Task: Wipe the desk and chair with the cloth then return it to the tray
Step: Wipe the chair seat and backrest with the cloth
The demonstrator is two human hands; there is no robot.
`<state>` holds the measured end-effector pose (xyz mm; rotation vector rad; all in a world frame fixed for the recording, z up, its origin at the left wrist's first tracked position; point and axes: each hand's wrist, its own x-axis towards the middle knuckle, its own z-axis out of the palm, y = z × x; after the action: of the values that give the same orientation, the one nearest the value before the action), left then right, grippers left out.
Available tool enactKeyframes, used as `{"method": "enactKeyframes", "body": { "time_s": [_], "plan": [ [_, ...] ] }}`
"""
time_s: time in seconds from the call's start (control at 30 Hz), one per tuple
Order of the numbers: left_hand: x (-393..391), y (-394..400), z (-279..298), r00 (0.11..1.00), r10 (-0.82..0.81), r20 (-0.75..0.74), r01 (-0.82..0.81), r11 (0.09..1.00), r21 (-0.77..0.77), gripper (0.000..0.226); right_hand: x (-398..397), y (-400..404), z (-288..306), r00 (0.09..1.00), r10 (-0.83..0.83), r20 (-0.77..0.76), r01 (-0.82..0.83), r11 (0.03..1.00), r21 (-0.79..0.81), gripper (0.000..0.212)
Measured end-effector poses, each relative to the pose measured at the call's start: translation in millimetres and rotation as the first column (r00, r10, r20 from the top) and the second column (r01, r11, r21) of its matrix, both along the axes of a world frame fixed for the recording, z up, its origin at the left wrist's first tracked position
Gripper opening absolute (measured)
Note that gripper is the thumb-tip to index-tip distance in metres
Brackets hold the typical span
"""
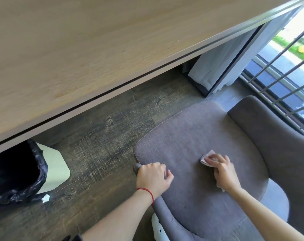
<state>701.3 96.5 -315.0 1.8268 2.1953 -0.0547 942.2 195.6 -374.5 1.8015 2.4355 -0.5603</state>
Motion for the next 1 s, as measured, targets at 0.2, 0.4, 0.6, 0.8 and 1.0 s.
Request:
{"method": "enactKeyframes", "body": {
  "time_s": [0.2,0.4,0.6,0.8,1.0],
  "plan": [
    [0.3,0.9,2.3,0.997,-0.003,-0.082,0.001,1.000,-0.017,0.029,-10.6,-30.1,-4.3,0.996,0.059,-0.060,-0.061,0.998,-0.026,0.059],
    [0.0,-0.2,3.3,0.996,-0.006,-0.094,0.003,0.999,-0.034,0.032,-23.6,-40.4,-5.8,0.995,0.073,-0.064,-0.079,0.991,-0.108,0.061],
    [-0.5,-1.2,1.8,0.999,-0.014,-0.051,0.012,0.999,-0.035,0.033,-12.7,-37.0,8.9,0.985,0.037,0.166,-0.035,0.999,-0.014,0.056],
    [-0.6,-2.1,-1.7,0.999,-0.022,-0.029,0.021,0.999,-0.034,0.038,-24.2,-26.0,16.5,0.973,0.134,0.185,-0.128,0.991,-0.045,0.060],
    [-4.0,-3.0,-2.0,0.990,-0.048,0.130,0.053,0.998,-0.037,0.035,-25.6,-36.8,16.0,0.987,-0.157,0.033,0.158,0.987,-0.027,0.051]
  ]
}}
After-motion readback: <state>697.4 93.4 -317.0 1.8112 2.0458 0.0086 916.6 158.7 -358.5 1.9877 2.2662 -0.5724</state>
